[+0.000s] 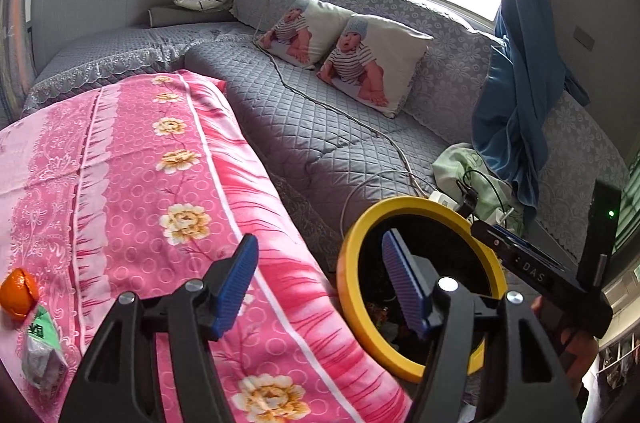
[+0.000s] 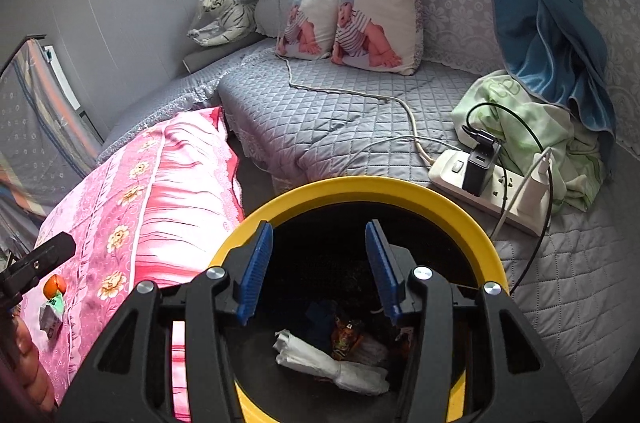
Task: Collect trash
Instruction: 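Move both tools back over the orange peel and snack wrapper, then grasp the orange peel with the left tool while the right tool grasps the green snack wrapper, then carry the orange peel and snack wrapper over the bin with both tools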
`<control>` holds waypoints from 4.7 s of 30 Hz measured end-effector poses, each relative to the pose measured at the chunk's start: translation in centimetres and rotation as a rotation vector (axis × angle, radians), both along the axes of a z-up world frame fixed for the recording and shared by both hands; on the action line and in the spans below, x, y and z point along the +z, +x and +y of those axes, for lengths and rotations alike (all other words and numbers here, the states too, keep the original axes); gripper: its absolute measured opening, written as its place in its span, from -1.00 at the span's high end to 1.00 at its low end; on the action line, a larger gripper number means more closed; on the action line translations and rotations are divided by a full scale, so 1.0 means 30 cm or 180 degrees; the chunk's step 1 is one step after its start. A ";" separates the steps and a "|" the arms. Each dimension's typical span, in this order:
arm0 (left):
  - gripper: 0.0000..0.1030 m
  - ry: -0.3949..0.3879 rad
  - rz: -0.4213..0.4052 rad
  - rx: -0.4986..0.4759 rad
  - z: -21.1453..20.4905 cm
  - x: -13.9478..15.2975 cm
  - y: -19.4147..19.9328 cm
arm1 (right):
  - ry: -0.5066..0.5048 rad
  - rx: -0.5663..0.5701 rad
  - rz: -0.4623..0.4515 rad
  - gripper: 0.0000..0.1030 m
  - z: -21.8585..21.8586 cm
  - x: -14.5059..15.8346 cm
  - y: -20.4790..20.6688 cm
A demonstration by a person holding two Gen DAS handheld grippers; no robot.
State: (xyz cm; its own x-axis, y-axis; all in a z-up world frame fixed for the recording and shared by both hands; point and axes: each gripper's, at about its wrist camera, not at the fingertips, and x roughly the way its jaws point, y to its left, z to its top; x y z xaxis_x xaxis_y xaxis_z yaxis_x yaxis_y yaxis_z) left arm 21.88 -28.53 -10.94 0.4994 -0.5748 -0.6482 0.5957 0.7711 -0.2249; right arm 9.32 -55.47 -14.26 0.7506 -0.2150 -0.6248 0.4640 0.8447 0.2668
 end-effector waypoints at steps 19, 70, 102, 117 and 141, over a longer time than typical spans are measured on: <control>-0.20 0.0186 -0.0134 0.1290 0.738 0.000 0.188 | -0.0100 0.1673 -0.0074 -0.02 0.594 0.066 0.250; -0.20 0.0610 0.0420 0.1061 0.881 -0.216 0.326 | -0.0405 0.3258 0.0495 -0.20 1.248 -0.067 0.462; -0.23 0.0516 0.0514 0.1498 0.972 -0.234 0.539 | -0.0398 0.3294 0.0765 -0.05 1.288 -0.113 0.620; 0.30 0.0564 0.0520 0.1856 1.080 -0.184 0.476 | -0.0287 0.2985 0.0635 0.00 1.222 -0.075 0.613; 0.30 0.0133 -0.0149 0.1462 0.851 0.164 0.153 | -0.0366 0.2245 0.0098 0.00 0.928 0.147 0.432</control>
State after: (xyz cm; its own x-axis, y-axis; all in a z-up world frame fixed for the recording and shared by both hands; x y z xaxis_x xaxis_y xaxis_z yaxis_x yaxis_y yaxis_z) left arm 26.48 -2.99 -6.02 0.7256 -0.2611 -0.6367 0.1991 0.9653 -0.1691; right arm 22.30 -27.62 -9.83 0.7174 0.2494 -0.6504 -0.1974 0.9682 0.1536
